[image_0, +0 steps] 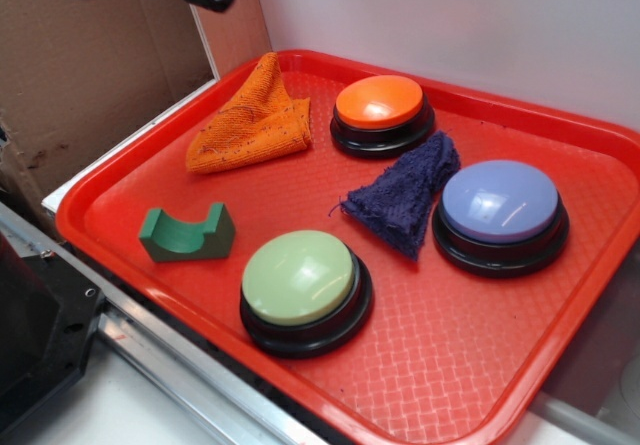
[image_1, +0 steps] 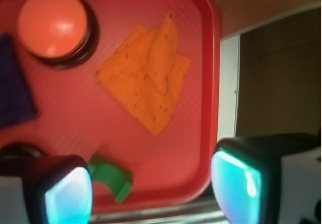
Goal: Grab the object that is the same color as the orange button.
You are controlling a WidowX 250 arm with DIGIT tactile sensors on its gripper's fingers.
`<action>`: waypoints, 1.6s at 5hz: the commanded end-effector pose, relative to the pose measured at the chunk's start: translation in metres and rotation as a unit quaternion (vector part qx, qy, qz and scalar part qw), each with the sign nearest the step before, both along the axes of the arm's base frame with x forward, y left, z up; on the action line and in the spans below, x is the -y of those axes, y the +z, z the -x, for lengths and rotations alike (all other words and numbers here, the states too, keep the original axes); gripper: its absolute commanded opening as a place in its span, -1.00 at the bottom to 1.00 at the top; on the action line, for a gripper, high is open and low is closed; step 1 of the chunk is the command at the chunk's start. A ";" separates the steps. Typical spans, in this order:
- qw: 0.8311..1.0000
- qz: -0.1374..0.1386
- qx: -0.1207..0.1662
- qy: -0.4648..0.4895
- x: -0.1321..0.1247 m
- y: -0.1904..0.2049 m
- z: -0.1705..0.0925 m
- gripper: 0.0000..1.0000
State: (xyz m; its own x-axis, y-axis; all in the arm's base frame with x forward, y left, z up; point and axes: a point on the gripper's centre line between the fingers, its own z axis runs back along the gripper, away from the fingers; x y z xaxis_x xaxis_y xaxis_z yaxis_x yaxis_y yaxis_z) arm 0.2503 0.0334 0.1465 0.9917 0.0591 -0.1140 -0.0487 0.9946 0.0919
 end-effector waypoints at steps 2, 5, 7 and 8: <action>0.995 -0.069 -0.041 0.054 -0.071 -0.053 -0.019 1.00; 0.996 -0.015 -0.069 0.048 -0.049 -0.099 -0.019 1.00; 0.995 0.045 -0.072 0.045 -0.045 -0.132 -0.016 1.00; 0.996 0.057 -0.064 0.036 -0.033 -0.131 -0.017 1.00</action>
